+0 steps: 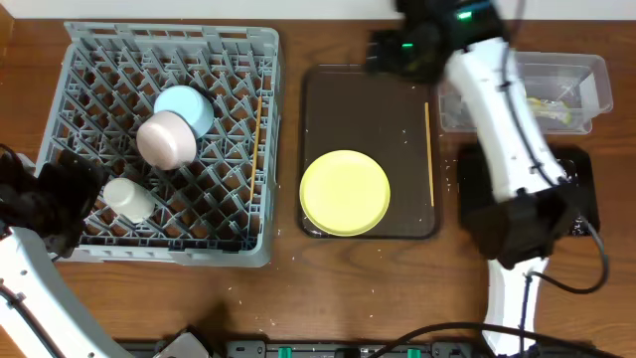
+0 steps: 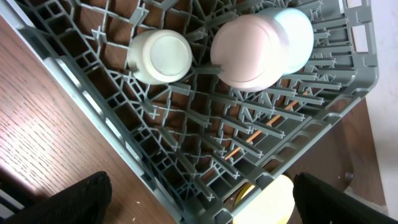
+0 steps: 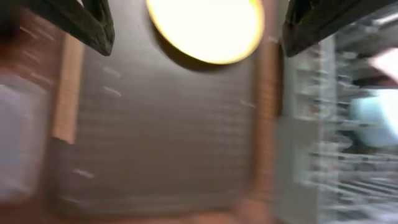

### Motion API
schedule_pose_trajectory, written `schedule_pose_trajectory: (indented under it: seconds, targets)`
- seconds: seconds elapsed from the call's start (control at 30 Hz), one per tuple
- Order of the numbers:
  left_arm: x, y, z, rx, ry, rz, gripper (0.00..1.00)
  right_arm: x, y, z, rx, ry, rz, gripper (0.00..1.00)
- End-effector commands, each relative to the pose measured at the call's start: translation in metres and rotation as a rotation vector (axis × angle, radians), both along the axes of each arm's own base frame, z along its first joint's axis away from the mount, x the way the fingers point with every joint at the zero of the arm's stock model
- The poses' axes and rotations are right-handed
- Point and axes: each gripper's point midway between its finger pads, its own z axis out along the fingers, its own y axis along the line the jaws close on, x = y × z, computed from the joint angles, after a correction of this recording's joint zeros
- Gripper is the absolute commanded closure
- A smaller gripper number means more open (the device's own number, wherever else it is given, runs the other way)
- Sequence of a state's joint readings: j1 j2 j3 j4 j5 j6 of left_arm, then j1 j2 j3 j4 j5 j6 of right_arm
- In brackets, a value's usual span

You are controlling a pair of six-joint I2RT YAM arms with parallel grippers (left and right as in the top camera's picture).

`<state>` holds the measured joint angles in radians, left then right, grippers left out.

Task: Sort waste into correct bins and load items into the dishwasher
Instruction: 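Return the right gripper to the remaining chopstick on the tray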

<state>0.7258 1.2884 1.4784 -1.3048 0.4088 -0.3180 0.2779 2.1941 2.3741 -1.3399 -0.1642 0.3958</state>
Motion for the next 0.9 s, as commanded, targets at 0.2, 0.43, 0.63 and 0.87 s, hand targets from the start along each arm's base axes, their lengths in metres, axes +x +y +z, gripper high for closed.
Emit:
schedule_pose_trajectory:
  seconds: [0.2, 0.43, 0.63, 0.87]
  targets:
    - [-0.001, 0.002, 0.004, 0.01, -0.004, 0.008, 0.06, -0.031, -0.047, -0.1, -0.217, 0.232, -0.004, 0.2]
    - [-0.001, 0.002, 0.004, 0.01, -0.004, 0.009, 0.06, -0.047, -0.051, -0.153, -0.238, 0.298, 0.009, 0.21]
    - [-0.001, 0.002, 0.004, 0.01, -0.004, 0.009, 0.06, -0.049, -0.054, -0.174, -0.248, 0.288, 0.05, 0.21]
    - [-0.001, 0.002, 0.004, 0.01, -0.004, 0.008, 0.06, -0.055, -0.056, -0.193, -0.267, 0.28, 0.139, 0.17]
